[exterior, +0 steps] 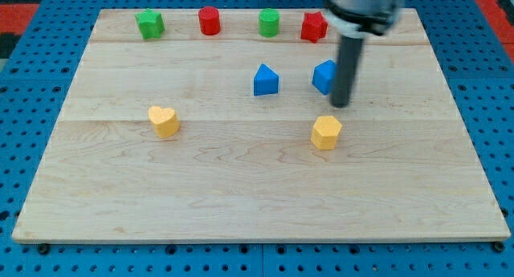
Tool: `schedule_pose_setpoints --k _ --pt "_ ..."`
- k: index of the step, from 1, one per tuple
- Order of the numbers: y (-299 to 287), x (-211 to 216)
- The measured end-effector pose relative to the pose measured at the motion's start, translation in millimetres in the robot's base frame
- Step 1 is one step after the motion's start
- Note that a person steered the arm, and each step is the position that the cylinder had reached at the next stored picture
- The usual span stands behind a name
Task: Slide the yellow hexagon diagonally towards the green star
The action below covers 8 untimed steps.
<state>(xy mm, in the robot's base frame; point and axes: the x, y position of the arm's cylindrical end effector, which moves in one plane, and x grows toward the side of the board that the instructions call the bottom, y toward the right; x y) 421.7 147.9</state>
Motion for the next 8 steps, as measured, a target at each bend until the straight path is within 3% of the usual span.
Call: schedule_pose_setpoints --k 1,2,3,4,5,6,8 --pt "31 47" --pt "-23 72" --pt "-104 67" --pt "-110 40" --pt "-37 48" --pt "-43 24" --pt "-117 11"
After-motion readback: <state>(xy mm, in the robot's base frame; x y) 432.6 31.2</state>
